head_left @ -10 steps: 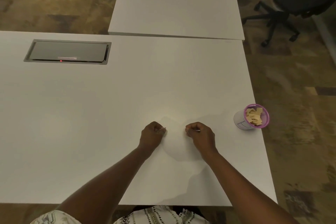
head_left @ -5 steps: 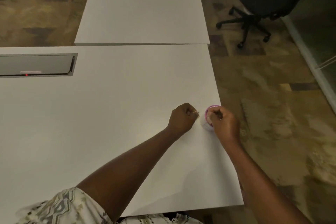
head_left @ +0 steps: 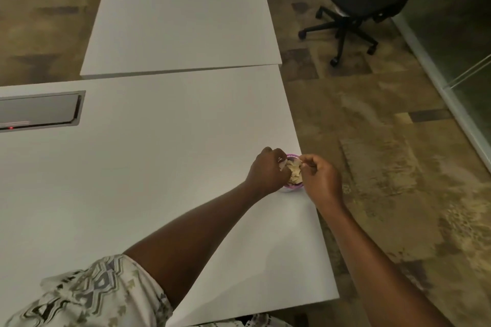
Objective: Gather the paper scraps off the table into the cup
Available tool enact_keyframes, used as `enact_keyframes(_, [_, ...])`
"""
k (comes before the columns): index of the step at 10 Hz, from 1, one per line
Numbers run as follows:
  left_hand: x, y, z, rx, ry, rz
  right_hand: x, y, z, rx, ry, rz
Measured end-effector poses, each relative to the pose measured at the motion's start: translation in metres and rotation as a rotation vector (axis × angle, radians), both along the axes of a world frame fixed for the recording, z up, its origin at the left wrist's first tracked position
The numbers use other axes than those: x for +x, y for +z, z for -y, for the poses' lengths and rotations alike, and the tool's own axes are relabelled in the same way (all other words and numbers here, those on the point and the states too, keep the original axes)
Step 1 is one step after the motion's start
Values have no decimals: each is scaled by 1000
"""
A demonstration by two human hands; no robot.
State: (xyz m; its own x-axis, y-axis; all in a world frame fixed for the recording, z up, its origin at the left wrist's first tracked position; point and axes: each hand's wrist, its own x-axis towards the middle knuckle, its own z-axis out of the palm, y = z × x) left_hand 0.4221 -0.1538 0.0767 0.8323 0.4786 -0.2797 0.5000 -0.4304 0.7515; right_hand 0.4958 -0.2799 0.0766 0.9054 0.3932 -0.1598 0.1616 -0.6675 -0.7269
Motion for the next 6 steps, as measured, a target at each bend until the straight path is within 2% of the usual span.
enact_keyframes(3, [1,2,14,201,-241,97,-5,-1,9,15,-17,18])
enact_keyframes(4, [1,-5,16,166,-244,102,-6,-1,10,13,-25,30])
enact_keyframes(6, [-18,-8,7,251,-233,115,-14,3,9,5,-14,29])
